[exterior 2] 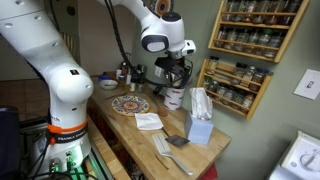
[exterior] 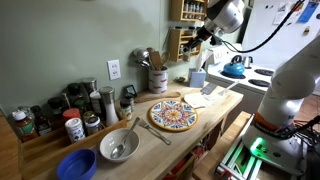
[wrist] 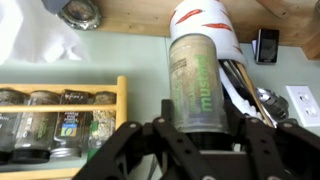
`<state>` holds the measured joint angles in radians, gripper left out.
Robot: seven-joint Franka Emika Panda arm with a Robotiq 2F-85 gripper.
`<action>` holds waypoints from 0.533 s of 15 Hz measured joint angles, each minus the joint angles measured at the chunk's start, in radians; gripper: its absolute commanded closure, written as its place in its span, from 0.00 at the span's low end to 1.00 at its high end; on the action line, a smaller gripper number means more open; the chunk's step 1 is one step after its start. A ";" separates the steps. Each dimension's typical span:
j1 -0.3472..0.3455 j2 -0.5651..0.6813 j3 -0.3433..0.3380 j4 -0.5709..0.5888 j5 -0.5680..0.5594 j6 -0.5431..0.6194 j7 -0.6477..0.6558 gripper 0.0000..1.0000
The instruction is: Remove the second bottle from the far left from the shelf
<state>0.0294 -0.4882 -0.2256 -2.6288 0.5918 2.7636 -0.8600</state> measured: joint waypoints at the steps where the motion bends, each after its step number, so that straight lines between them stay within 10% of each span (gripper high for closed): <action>1: 0.011 0.006 -0.002 -0.019 0.017 0.019 -0.012 0.72; 8: 0.094 0.070 0.003 -0.131 0.157 0.325 -0.039 0.72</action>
<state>0.1233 -0.4183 -0.2226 -2.7594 0.7492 3.0889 -0.8992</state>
